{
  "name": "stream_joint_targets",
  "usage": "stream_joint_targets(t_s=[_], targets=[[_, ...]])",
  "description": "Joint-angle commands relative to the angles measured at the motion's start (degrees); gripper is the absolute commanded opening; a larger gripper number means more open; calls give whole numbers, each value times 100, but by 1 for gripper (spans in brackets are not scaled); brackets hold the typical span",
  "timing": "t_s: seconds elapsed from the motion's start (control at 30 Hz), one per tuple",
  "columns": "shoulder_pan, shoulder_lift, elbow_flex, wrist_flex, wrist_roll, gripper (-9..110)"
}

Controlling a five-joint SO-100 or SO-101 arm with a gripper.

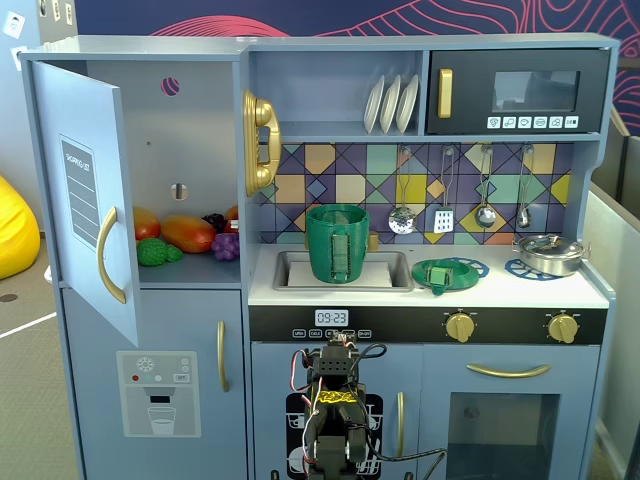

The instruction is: Pick up the lid from the counter and put it on the green recipient

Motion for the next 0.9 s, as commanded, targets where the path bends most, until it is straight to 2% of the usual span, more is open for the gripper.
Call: stream_joint_targets(t_s=[0.0,0.47,0.6,0.77,0.87], targets=[[475,-18,-26,1046,141,0],[413,-18,-35,949,387,0],[765,-132,-404,-237,492,0],[1582,-1494,-1898,-3006,-202,0],[2180,-2320,-2936,-3946,-501,0]])
